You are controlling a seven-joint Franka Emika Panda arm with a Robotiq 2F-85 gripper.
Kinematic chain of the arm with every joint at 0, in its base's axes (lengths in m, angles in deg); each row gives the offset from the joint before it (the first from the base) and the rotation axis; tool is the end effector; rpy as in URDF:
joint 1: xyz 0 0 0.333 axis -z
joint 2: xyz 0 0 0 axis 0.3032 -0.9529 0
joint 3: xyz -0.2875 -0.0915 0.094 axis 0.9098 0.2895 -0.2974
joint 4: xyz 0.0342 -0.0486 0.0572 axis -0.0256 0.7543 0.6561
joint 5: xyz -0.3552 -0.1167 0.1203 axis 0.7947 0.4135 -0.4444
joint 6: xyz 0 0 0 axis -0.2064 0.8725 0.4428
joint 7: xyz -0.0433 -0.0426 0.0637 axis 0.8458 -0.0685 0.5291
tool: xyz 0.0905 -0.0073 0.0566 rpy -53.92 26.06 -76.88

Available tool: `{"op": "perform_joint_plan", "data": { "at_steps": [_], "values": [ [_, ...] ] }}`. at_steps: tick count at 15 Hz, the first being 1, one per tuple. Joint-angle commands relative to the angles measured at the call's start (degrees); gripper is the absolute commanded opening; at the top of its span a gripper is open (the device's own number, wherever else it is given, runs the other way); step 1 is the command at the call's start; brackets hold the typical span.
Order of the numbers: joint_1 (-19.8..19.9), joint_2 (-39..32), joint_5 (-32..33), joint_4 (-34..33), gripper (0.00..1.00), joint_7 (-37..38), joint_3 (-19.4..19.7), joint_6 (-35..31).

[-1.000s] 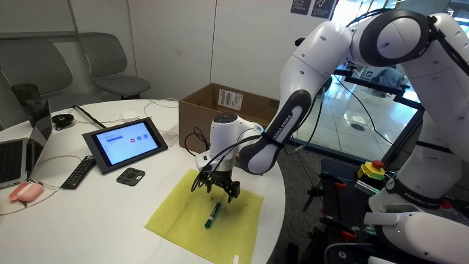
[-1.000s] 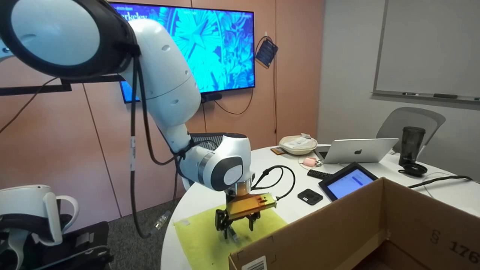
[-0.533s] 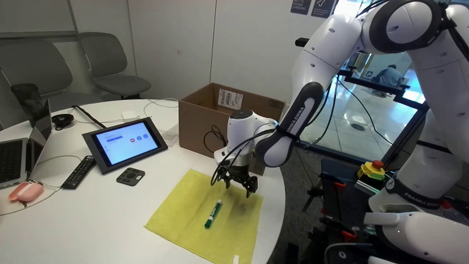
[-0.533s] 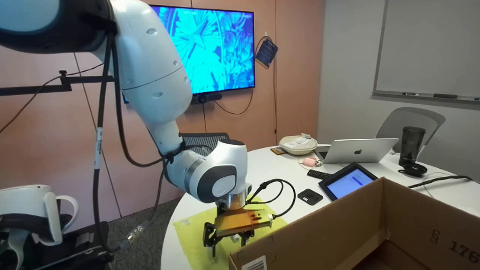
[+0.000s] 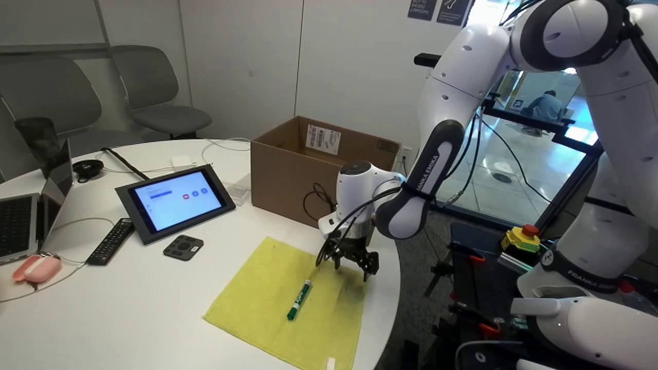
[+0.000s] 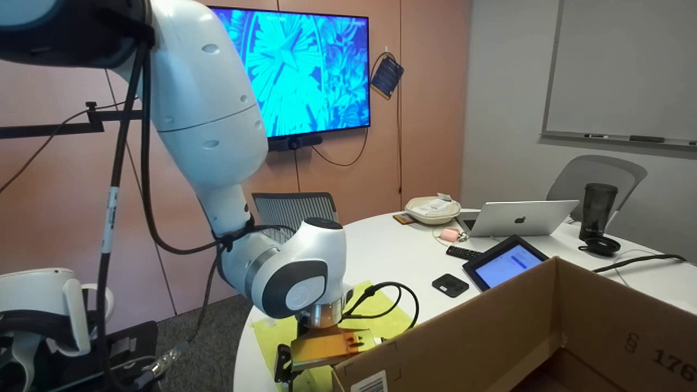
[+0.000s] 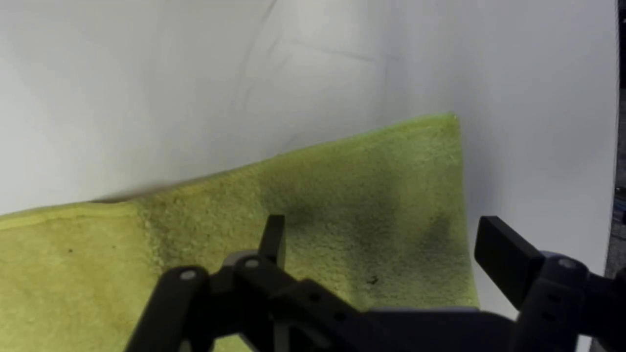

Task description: Put the marker on the cloth, then fold the cloth and put it in the box

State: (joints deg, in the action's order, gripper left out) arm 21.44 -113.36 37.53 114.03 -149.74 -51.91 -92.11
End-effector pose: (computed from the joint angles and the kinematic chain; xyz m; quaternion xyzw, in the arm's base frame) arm 0.4974 0.0653 0.0465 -0.7510 -0.6565 0.0648 0.0301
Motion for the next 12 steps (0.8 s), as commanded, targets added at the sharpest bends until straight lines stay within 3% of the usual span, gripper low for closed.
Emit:
{"op": "perform_joint_plan", "data": {
  "at_steps": [1,6,12],
  "values": [
    [-0.6,0.6,1.5,2.5,1.0,-0.6,1.4,-3.5],
    [0.1,0.2,2.0,4.3,1.0,-1.4,1.5,-5.2],
    [-0.1,1.5,2.4,8.8,1.0,0.1,3.0,-12.0]
  ]
}}
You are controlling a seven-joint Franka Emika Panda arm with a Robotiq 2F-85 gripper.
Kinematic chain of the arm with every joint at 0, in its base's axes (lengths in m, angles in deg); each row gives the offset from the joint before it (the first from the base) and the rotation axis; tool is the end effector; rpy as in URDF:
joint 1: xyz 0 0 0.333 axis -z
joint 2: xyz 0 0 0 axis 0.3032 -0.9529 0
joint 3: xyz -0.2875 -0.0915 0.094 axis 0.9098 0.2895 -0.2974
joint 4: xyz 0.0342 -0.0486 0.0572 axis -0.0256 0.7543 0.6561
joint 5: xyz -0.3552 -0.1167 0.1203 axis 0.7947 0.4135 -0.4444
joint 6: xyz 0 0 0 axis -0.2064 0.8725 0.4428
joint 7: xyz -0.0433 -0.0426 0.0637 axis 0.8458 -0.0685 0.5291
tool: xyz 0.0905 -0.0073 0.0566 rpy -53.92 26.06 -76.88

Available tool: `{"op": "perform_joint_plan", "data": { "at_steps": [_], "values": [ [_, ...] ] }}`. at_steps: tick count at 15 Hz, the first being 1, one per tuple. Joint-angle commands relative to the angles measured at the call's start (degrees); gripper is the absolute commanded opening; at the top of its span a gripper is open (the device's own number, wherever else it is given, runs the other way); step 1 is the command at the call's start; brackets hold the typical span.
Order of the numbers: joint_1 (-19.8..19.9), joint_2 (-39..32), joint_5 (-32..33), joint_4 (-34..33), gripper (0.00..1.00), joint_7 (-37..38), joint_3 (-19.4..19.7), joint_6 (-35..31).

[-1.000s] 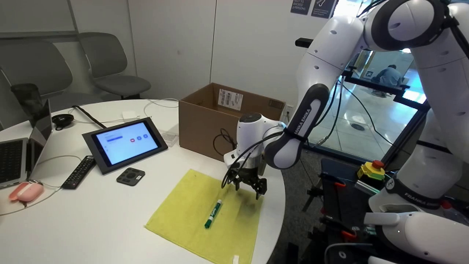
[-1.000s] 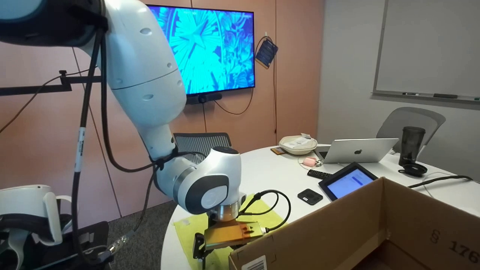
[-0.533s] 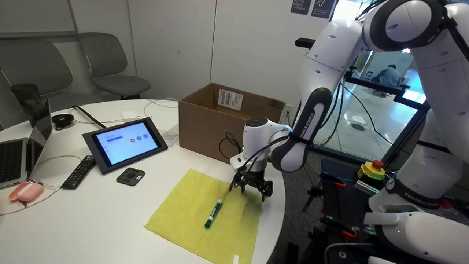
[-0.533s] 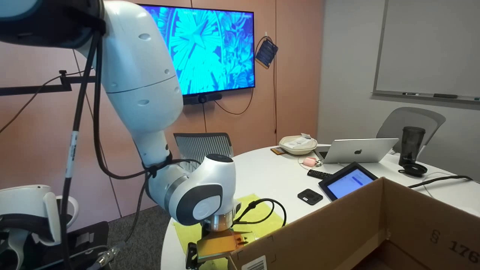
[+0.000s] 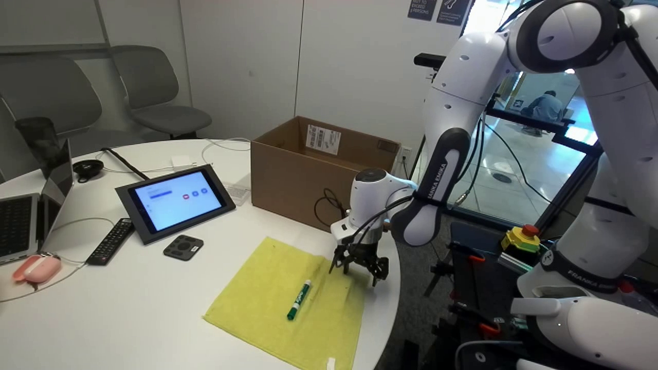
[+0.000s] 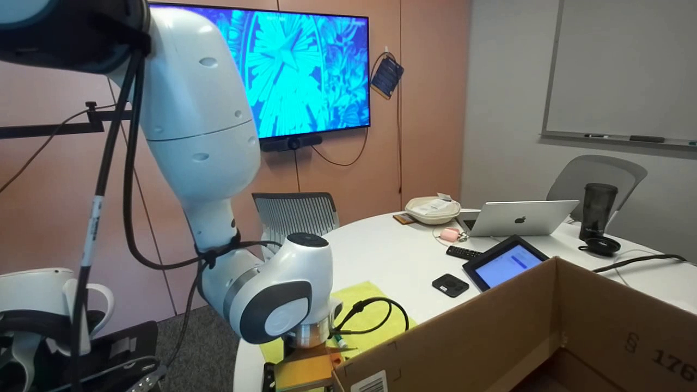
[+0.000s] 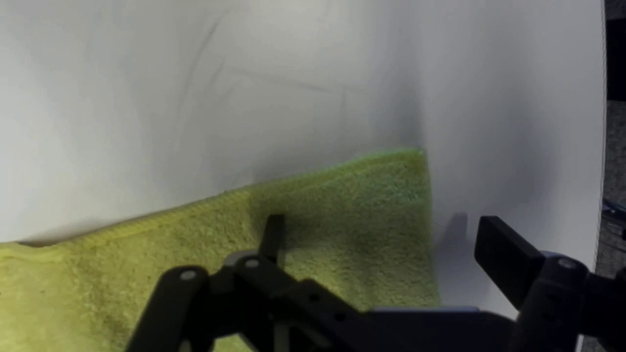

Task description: Put the marker on the cloth, then fold the cloth and put it in the box

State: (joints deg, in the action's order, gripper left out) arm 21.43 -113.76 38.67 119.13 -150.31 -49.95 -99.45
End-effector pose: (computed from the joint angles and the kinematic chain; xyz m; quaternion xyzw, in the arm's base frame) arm 0.4670 0.0531 0.0315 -0.7484 -0.6607 0.0493 0.0304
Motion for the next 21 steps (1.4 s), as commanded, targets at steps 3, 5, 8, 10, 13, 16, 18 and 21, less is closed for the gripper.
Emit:
{"op": "perform_joint_plan", "data": {
  "at_steps": [3,5,8,10,13,16,18,21],
  "values": [
    [-0.8,0.8,1.3,4.7,1.0,1.3,2.0,-7.8],
    [-0.7,-0.2,1.1,5.1,1.0,1.4,1.9,-9.0],
    [-1.4,-0.9,1.2,5.3,1.0,1.7,2.1,-10.3],
    [-1.3,-1.1,1.2,5.2,0.92,1.6,1.9,-10.6],
    [-1.9,-1.6,1.3,4.8,0.6,1.7,2.1,-11.1],
    [-2.4,-2.0,1.3,4.5,0.35,1.7,2.2,-10.8],
    [-2.8,-2.2,1.2,4.4,0.19,1.8,2.3,-10.5],
    [-2.8,-1.8,1.1,4.6,0.1,1.9,2.2,-10.1]
  ]
}}
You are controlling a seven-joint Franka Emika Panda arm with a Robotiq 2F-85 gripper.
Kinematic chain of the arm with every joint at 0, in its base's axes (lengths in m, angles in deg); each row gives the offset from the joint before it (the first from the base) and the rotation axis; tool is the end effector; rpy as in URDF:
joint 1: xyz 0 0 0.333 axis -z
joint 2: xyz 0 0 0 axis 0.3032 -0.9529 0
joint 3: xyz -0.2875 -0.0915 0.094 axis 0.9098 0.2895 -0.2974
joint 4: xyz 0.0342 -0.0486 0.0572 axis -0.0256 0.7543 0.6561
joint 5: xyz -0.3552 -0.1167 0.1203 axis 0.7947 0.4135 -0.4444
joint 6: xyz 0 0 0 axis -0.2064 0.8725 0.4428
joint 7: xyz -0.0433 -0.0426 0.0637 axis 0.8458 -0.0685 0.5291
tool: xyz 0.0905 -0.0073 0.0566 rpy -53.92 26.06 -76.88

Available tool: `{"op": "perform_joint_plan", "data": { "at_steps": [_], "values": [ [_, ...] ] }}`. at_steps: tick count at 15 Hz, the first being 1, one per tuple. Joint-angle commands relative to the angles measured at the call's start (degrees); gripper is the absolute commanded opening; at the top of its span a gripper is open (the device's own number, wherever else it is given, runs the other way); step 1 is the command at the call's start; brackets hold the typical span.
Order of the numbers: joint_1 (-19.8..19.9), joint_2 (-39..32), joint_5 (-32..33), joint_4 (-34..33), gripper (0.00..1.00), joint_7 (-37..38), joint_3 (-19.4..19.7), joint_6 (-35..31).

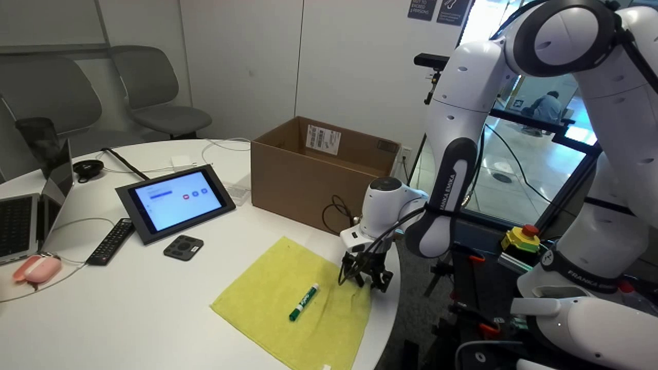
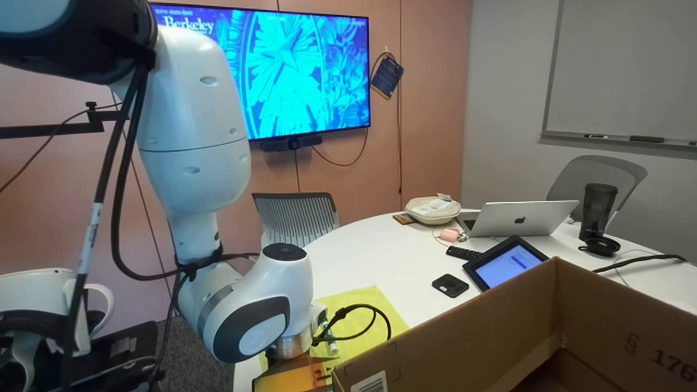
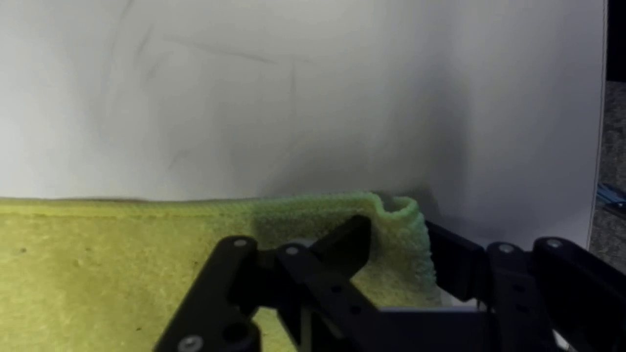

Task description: Put the marker on the cloth, then fold the cloth and put it in the box

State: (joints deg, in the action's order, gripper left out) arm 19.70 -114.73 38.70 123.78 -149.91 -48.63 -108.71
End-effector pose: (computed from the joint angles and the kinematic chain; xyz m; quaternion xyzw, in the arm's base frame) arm 0.4380 0.0612 0.0206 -0.7465 -0.6645 0.0156 0.0304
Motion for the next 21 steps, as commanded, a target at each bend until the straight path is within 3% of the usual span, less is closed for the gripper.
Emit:
{"op": "perform_joint_plan", "data": {
  "at_steps": [1,2,6,11,21],
  "values": [
    [-1.1,-0.5,1.1,0.2,0.07,1.6,0.8,-0.8],
    [-0.6,-0.1,1.0,0.4,0.13,1.5,0.4,-0.6],
    [0.4,1.8,0.2,1.3,0.14,2.6,-0.6,-0.6],
    [2.0,2.5,-0.2,0.9,0.11,4.4,-1.9,0.2],
    [8.6,4.2,-1.6,0.4,0.1,6.0,-6.9,0.6]
  ]
}}
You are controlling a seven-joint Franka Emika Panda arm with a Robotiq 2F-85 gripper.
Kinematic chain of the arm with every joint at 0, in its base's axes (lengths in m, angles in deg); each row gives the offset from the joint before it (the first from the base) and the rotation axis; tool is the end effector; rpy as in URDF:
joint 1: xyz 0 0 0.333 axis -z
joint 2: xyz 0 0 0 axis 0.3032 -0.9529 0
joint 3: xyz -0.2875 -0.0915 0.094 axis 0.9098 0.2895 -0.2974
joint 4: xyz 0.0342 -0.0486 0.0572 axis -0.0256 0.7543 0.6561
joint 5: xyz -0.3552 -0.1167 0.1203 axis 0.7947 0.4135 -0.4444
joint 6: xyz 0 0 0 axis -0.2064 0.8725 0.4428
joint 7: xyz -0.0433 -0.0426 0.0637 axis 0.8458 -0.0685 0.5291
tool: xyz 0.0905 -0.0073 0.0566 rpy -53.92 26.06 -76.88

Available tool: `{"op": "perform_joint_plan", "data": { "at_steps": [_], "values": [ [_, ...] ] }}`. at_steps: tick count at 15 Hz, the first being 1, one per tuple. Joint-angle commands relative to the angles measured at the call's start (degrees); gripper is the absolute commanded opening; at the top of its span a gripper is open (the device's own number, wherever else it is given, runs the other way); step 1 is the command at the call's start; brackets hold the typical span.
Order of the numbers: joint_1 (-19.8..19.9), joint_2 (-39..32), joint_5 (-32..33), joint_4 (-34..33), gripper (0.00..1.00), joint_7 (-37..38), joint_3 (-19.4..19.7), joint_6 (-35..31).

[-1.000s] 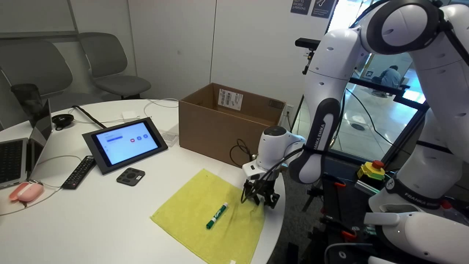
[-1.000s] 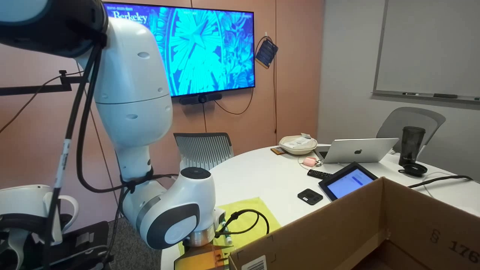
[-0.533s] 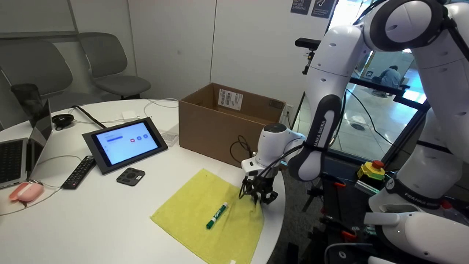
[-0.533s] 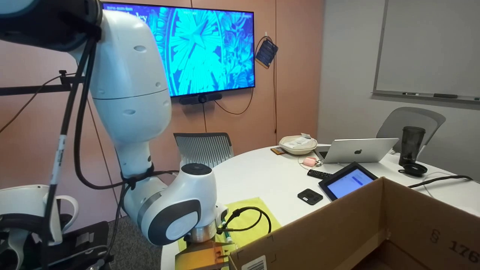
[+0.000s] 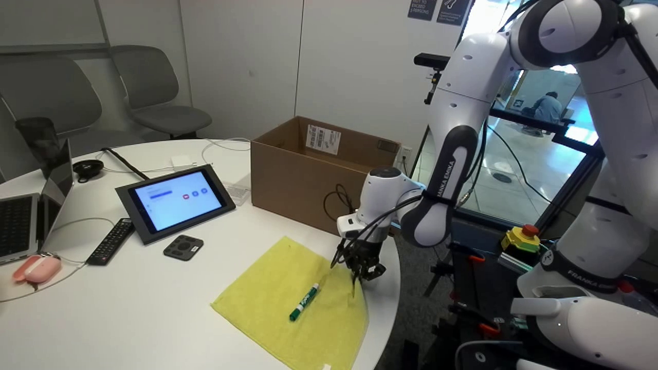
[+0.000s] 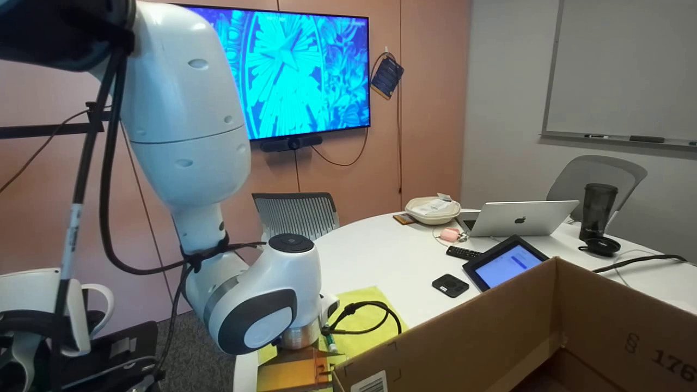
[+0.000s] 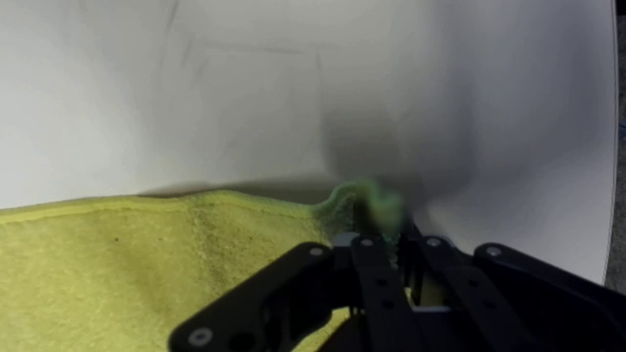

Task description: Put the marker on the cloth, then fold the cloth and put it in the box

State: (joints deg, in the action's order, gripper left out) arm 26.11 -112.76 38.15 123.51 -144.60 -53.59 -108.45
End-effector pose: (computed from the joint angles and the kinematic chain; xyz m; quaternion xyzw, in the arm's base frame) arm 0.4548 0.0557 0.0417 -0.7930 -0.6078 -0.0155 0.0381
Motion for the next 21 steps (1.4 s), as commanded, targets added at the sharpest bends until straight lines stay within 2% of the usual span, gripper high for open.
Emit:
{"op": "perform_joint_plan", "data": {
  "at_steps": [1,7,14,17,21],
  "values": [
    [2.7,2.9,-1.2,0.8,0.1,0.9,-2.2,0.0],
    [6.5,4.6,-5.2,-1.1,0.08,4.0,-6.5,0.5],
    [4.4,2.5,-12.5,-10.6,0.09,15.9,-8.7,2.2],
    [2.3,1.8,-13.5,-15.4,0.09,22.0,-7.1,3.0],
    [-1.5,0.3,-13.3,-21.7,0.1,31.1,-3.0,3.6]
  ]
}}
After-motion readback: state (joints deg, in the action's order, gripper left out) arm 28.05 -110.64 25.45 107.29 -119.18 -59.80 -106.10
